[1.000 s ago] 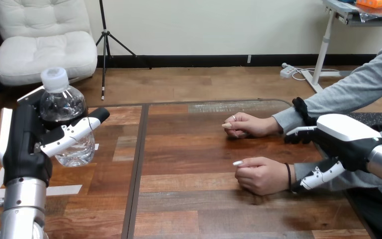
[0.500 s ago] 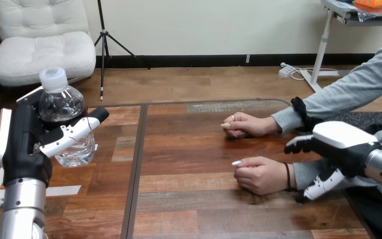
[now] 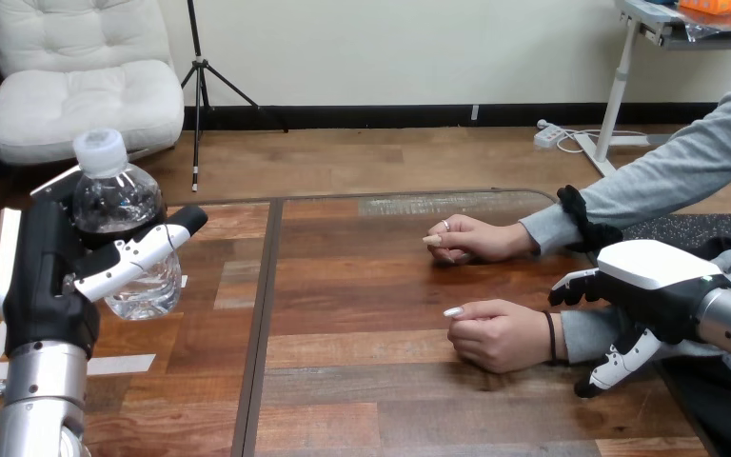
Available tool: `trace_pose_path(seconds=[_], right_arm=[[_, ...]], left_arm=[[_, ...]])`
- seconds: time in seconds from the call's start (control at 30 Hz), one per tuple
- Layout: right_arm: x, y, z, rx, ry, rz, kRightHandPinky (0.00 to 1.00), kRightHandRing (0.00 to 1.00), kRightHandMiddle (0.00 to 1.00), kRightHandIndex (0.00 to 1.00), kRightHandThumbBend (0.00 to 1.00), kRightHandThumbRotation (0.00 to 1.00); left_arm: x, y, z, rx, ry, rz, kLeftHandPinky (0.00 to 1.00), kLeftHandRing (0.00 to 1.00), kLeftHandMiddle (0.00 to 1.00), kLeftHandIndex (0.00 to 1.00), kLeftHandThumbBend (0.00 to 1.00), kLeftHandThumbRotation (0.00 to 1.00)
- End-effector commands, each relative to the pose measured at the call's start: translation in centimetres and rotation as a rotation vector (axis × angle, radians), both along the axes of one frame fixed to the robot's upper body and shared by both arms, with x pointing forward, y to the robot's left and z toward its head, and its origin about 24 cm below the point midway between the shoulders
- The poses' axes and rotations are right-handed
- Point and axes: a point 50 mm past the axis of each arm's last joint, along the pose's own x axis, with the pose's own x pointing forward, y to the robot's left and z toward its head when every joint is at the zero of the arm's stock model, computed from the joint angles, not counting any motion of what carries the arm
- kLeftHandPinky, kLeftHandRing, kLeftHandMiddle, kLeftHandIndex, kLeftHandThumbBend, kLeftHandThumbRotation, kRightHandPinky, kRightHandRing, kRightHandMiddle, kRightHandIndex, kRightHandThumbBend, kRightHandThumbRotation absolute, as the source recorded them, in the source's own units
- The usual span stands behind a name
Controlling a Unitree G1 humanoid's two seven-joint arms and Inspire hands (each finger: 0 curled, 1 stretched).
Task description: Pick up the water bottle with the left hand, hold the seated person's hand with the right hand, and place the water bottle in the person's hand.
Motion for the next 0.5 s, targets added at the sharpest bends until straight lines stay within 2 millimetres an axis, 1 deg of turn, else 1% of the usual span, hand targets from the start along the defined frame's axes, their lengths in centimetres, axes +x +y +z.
trace_pose_path(seconds=[0.0,0.37,0.47], right_arm=[[2.07,0.33,3.47,0.004,-0.124,0.005,0.77,0.8,0.81,0.8,1.0,0.39],[2.07,0.3,2.78,0.028,-0.108,-0.041,0.76,0.8,0.81,0.8,1.0,0.35],[2.06,0.36,2.59,0.024,-0.102,-0.044,0.75,0.8,0.81,0.8,1.0,0.36]], left_arm=[[0.57,-0.21,2.66,0.01,-0.127,-0.017,0.32,0.37,0.4,0.41,0.73,0.0],[0.51,-0.25,2.64,0.016,-0.121,-0.018,0.32,0.37,0.4,0.41,0.72,0.0],[0.51,-0.24,2.66,0.016,-0.125,-0.021,0.32,0.37,0.4,0.41,0.72,0.0]])
